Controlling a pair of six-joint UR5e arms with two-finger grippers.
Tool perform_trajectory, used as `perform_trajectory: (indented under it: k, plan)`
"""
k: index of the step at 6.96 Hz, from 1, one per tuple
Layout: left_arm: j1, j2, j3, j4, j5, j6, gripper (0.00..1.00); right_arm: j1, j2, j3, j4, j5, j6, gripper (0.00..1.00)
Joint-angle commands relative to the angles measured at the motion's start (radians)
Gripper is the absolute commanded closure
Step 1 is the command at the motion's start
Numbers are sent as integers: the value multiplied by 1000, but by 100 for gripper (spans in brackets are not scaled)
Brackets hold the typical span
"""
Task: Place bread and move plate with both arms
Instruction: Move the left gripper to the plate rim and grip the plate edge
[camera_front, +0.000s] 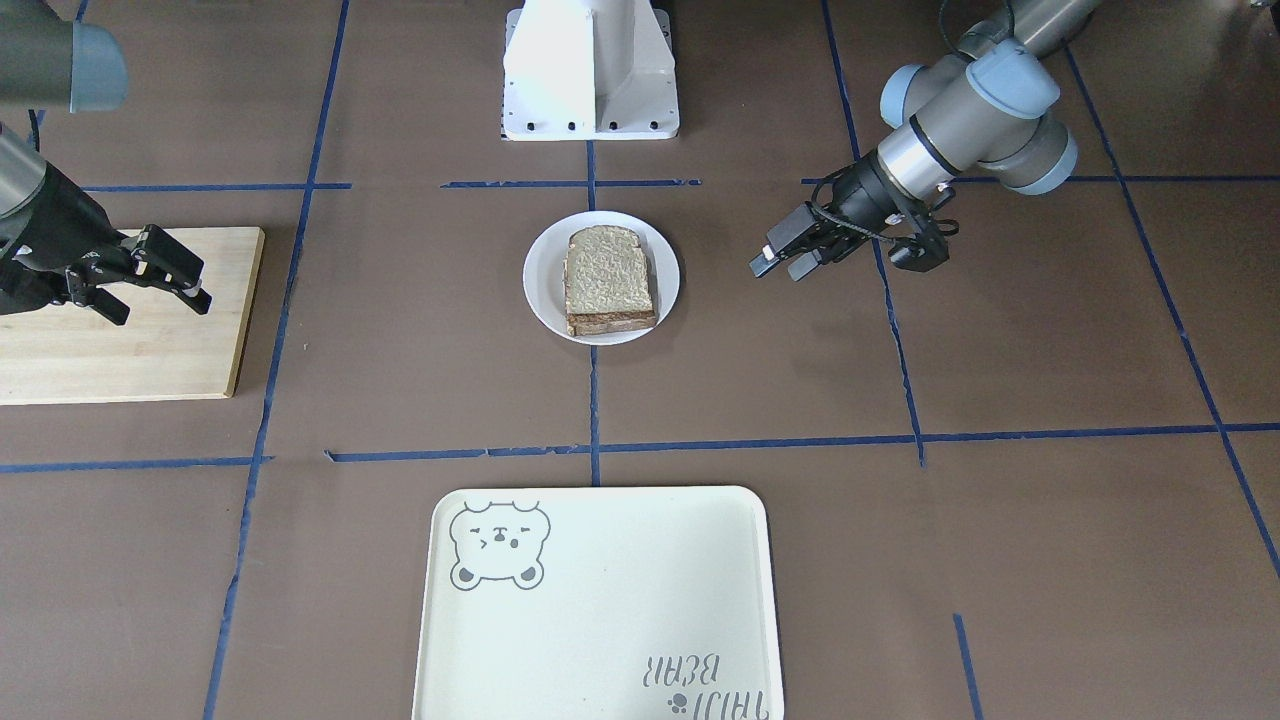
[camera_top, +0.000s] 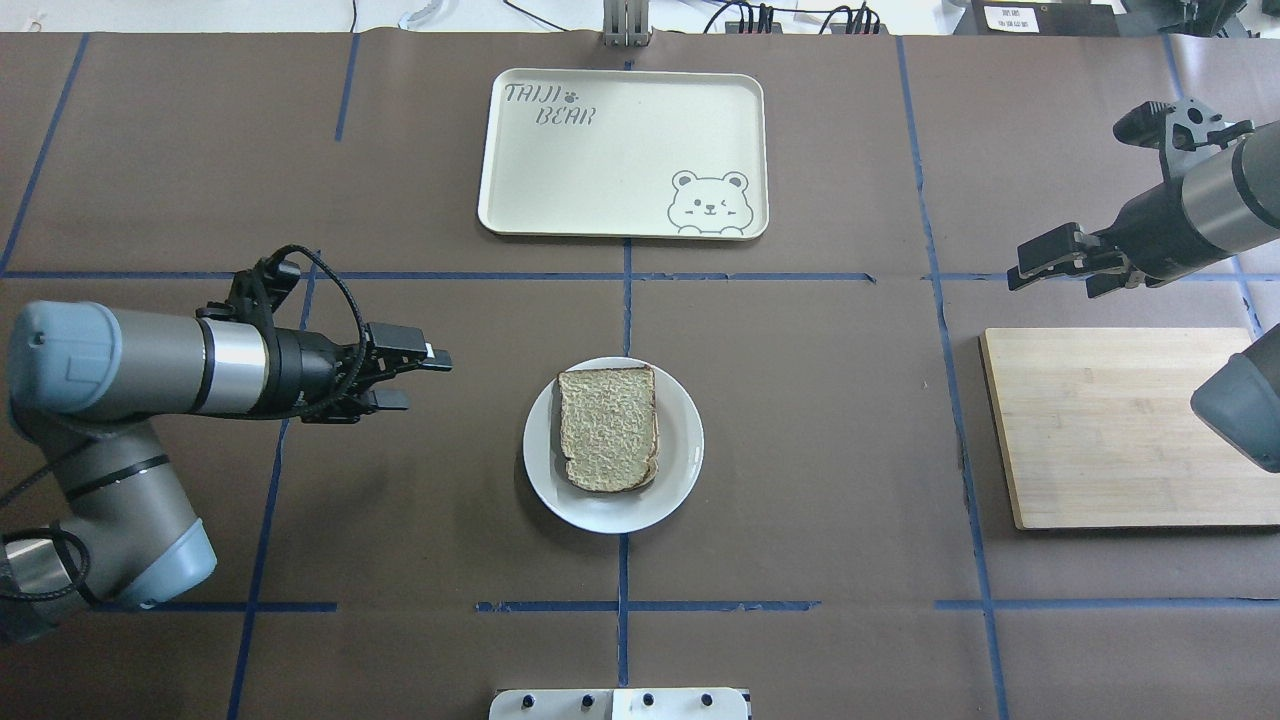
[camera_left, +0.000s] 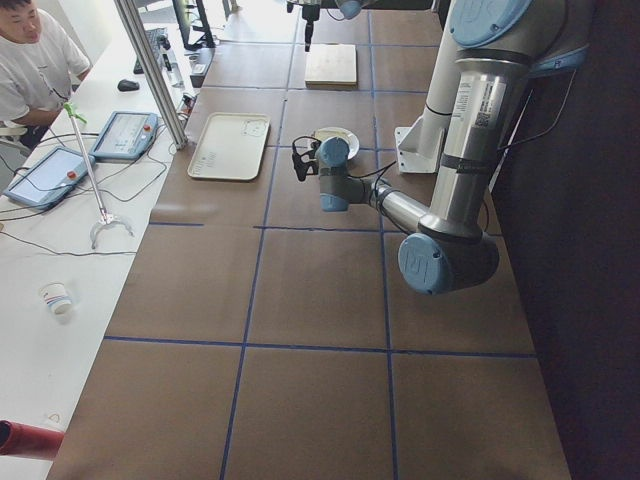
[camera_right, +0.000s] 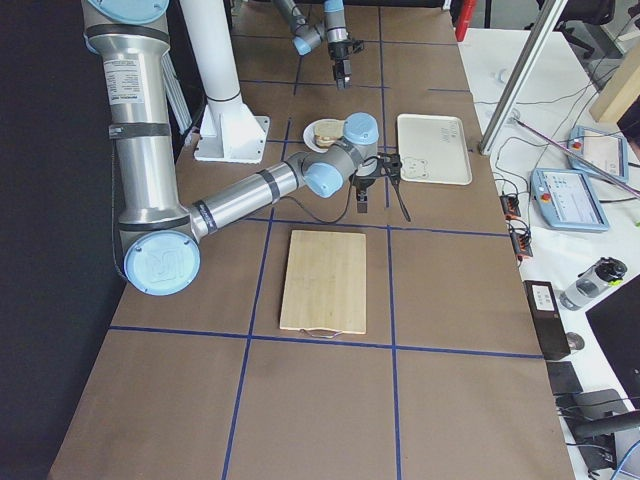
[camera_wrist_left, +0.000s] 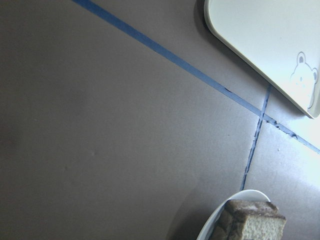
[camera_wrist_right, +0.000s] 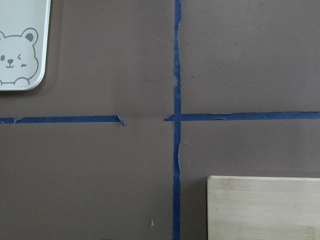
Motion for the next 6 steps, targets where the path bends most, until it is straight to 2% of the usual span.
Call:
perform_trajectory:
  k: [1, 2, 3, 5, 6]
  plan:
    - [105, -26, 39, -113, 136, -84, 18, -1, -22, 12, 1, 1, -2, 0]
    - [175, -32, 45, -124, 229, -85, 24, -1, -22, 13, 3, 2, -2, 0]
    - [199, -53, 56, -124, 259, -85, 30, -1, -22, 15, 3, 2, -2, 0]
    - [204, -78, 94, -127, 278, -85, 32, -1, -22, 15, 3, 2, -2, 0]
    - [220, -78, 110, -132, 316, -83, 38, -1, -22, 16, 4, 2, -2, 0]
